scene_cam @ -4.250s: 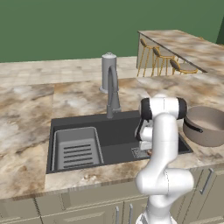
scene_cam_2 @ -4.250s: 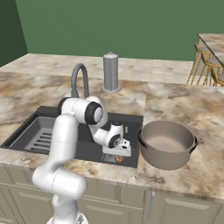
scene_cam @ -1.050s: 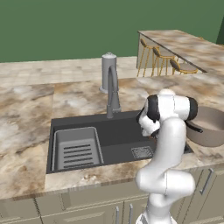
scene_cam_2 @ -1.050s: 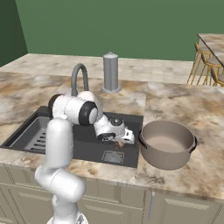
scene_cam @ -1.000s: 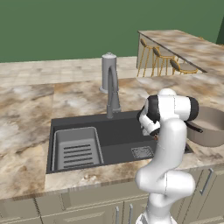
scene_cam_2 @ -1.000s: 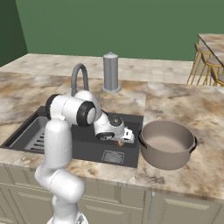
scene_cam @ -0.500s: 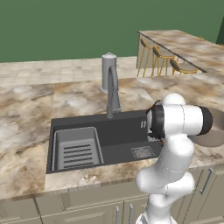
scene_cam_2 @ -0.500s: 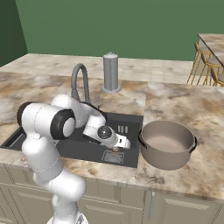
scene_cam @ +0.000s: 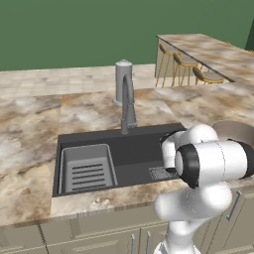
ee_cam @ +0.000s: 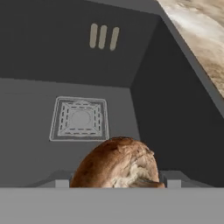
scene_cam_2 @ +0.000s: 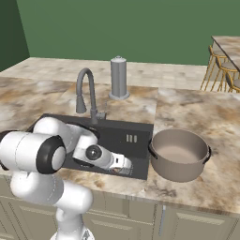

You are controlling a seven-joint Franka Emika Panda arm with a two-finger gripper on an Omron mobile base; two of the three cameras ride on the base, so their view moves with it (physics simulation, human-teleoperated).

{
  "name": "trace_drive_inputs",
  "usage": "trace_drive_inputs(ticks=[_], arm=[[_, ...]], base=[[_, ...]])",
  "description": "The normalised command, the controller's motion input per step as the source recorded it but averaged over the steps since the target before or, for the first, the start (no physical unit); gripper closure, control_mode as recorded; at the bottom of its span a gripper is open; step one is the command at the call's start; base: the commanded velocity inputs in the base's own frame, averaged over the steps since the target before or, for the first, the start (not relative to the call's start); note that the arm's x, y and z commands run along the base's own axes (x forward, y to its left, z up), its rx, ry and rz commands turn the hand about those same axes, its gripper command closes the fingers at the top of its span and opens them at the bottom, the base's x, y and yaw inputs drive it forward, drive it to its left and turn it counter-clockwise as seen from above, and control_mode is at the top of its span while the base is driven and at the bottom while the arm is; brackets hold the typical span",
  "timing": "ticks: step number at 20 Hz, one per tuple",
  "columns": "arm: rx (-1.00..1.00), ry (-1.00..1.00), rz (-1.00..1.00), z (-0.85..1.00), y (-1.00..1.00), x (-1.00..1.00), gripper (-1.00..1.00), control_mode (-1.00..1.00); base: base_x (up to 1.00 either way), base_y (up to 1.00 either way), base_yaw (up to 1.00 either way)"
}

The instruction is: Dump the mushroom from the pot into the sink. Then turn on the water and wash the mushroom. Then turn off the water and put the mushroom back in the pot.

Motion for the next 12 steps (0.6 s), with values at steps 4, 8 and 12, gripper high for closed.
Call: trace_drive_inputs(ticks=[4,8,12], arm=[[0.08,0.32,0.01,1.00,-0.23,0.18,1.00,-1.00],[0.15,0.30,0.03,1.00,-0.35,0.29,1.00,-1.00],[0.18,0.32,0.06,1.00,-0.41,0.27,1.00,-1.00]], base=[[0.00,0.00,0.00],[0.00,0.00,0.00],[0.00,0.00,0.00]])
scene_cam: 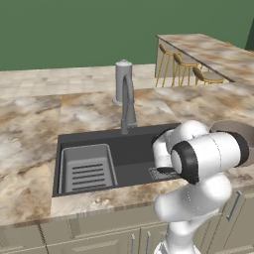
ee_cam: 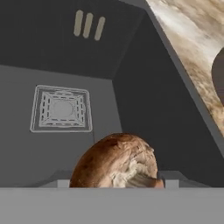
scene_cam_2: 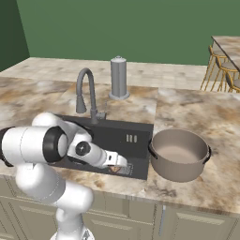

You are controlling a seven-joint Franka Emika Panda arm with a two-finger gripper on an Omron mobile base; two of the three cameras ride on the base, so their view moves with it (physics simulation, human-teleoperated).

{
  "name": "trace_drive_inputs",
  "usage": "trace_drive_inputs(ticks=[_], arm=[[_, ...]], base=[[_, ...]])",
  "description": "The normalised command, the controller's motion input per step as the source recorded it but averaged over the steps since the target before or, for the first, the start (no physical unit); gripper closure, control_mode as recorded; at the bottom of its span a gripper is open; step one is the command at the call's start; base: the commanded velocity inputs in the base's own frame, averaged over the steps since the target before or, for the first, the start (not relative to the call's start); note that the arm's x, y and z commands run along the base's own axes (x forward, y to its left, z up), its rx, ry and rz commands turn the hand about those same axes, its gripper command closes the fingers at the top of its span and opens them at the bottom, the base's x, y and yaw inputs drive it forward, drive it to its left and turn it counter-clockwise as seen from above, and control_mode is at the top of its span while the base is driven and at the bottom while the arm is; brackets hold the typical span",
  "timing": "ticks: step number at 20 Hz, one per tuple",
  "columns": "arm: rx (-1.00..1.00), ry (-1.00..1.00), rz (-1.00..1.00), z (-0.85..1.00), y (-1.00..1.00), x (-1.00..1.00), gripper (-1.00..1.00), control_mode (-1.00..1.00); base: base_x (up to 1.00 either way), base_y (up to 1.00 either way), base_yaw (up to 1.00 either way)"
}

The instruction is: Dump the mushroom from the pot into the sink. Then turn on the water and wash the mushroom. Then turn off the water and put the mushroom back in the pot.

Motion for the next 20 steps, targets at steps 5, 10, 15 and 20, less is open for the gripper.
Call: trace_drive_inputs(ticks=[5,10,15,20], arm=[[0.24,0.27,0.08,1.00,-0.54,0.38,1.00,-1.00],[0.28,0.07,0.03,1.00,-0.39,0.58,1.00,-1.00],[0.29,-0.20,0.00,1.00,-0.11,0.73,1.00,-1.00],[0.17,-0.07,0.00,1.00,0.00,0.62,1.00,-1.00]], base=[[0.00,0.00,0.00],[0.00,0.00,0.00],[0.00,0.00,0.00],[0.00,0.00,0.00]])
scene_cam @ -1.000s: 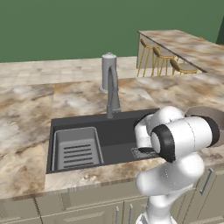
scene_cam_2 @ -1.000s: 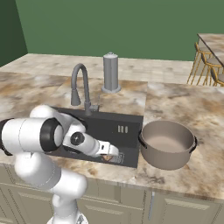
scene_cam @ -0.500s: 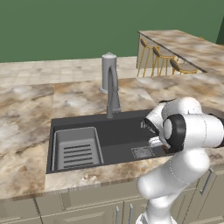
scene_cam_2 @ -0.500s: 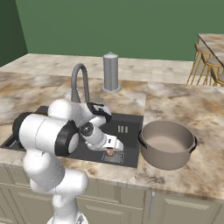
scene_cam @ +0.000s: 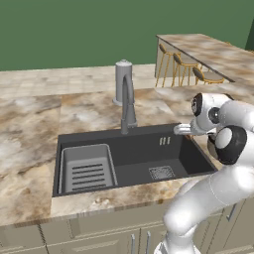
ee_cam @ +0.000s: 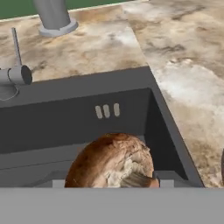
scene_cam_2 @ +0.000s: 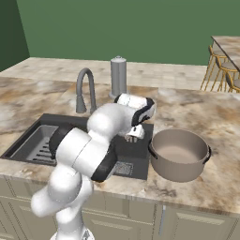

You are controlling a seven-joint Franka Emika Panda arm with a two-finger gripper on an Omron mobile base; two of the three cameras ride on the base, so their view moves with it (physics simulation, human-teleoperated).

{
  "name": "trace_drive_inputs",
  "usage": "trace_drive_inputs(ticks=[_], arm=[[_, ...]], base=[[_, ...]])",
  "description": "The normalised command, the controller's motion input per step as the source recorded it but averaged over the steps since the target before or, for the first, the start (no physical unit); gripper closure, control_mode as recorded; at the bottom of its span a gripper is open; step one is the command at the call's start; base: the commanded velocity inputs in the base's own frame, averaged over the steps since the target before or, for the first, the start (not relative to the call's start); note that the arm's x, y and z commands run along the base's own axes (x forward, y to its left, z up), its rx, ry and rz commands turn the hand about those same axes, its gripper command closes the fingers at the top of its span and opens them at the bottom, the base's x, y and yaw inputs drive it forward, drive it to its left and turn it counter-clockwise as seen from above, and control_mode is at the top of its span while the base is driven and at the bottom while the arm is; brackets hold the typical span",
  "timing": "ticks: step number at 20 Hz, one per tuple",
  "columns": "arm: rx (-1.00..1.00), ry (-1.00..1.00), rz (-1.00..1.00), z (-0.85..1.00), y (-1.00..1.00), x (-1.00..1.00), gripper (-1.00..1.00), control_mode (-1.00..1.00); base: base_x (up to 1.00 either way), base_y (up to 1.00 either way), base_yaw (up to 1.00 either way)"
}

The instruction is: Dump the mushroom from the pot into the sink. Then turn on the water and wash the mushroom. Then turn off the water and put the mushroom back in the pot.

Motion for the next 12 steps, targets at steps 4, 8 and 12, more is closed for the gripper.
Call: trace_drive_inputs(ticks=[4,8,12], arm=[[0.05,0.05,0.00,1.00,-0.02,0.21,1.00,-1.00],[0.00,0.10,-0.05,1.00,-0.02,0.02,1.00,-1.00],[-0.02,0.04,-0.11,1.00,0.00,0.00,1.00,-1.00]], base=[[0.00,0.00,0.00],[0.00,0.00,0.00],[0.00,0.00,0.00]])
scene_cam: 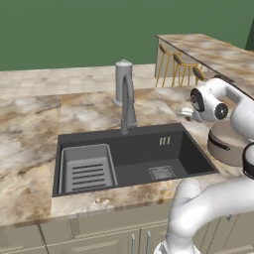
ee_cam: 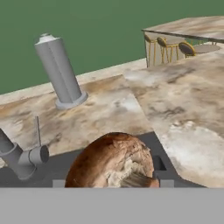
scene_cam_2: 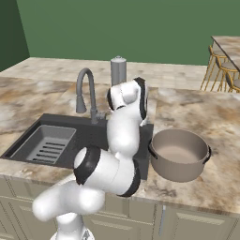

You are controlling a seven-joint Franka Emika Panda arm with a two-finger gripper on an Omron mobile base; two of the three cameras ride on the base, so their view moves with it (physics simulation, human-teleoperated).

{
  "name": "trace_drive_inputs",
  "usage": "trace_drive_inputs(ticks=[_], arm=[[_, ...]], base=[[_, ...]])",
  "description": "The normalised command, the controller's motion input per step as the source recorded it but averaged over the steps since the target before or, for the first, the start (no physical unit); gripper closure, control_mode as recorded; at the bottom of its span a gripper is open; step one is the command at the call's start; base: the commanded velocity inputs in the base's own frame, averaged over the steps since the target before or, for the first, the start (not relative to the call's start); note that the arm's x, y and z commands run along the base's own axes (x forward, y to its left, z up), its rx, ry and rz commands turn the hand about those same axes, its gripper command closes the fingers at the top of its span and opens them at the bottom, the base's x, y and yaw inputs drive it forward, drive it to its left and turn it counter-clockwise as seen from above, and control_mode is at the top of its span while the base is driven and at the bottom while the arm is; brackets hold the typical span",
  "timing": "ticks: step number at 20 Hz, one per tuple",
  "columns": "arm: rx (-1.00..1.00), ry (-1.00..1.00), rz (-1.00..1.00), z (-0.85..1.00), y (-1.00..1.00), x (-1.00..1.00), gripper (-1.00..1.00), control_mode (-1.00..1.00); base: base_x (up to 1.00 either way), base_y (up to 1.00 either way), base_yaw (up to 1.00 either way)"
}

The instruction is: Dump the mushroom from the pot into the sink. Then turn on the water and wash the mushroom. Then turn off the water and put the mushroom back in the pot.

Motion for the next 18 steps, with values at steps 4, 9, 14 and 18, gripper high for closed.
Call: trace_drive_inputs(ticks=[4,9,14,18], arm=[[-0.06,0.07,-0.19,1.00,-0.04,0.00,1.00,-1.00],[0.00,0.22,-0.16,1.00,-0.27,0.00,1.00,-1.00],[0.00,0.36,-0.03,1.00,-0.53,0.00,1.00,-1.00],[0.00,0.47,0.00,1.00,-0.85,-0.06,1.00,-1.00]], base=[[0.00,0.00,0.00],[0.00,0.00,0.00],[0.00,0.00,0.00],[0.00,0.00,0.00]])
